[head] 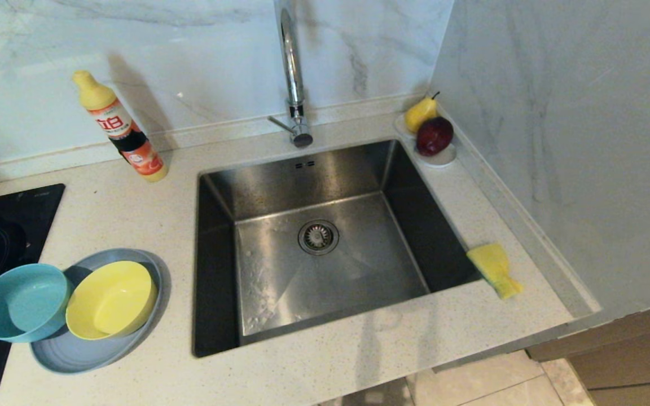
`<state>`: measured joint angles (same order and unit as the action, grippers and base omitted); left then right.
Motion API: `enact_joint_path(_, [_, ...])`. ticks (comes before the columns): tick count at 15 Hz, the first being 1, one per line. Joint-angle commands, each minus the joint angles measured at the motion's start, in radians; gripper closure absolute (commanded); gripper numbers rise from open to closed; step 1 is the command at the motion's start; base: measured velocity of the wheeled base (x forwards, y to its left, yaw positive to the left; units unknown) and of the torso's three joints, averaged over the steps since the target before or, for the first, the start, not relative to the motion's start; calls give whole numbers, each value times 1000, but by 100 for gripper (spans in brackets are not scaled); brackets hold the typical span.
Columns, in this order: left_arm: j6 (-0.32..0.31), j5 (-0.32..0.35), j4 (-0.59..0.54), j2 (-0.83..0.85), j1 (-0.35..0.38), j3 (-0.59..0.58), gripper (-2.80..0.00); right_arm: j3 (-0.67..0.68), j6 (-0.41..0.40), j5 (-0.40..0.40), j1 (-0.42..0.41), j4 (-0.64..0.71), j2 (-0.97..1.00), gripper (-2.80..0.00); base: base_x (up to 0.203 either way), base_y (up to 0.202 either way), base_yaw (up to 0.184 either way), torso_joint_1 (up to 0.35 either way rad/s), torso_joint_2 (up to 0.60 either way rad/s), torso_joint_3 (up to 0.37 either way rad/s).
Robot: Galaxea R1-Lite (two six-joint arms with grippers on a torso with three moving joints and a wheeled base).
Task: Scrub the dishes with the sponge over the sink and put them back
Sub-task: Grab the dish soap
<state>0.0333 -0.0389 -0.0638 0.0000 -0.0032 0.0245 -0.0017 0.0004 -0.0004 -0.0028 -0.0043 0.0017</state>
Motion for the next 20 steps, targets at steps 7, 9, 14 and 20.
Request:
enact_joint_path(7, [-5, -1, -1, 0, 0, 0, 0, 0, 0, 0, 0, 0, 0, 0, 0, 0, 0, 0, 0, 0])
enact_joint_path(9, [-1, -2, 0, 0, 0, 0, 0, 0, 0, 0, 0, 0, 0, 0, 0, 0, 0, 0, 0, 0])
enact_joint_path(14, [3, -1, -1, 0, 0, 0, 0, 0, 0, 0, 0, 0, 0, 0, 0, 0, 0, 0, 0, 0])
enact_joint_path(20, [33, -12, 2, 166, 1, 236, 0, 0, 0, 0, 0, 0, 0, 0, 0, 0, 0, 0, 0, 0])
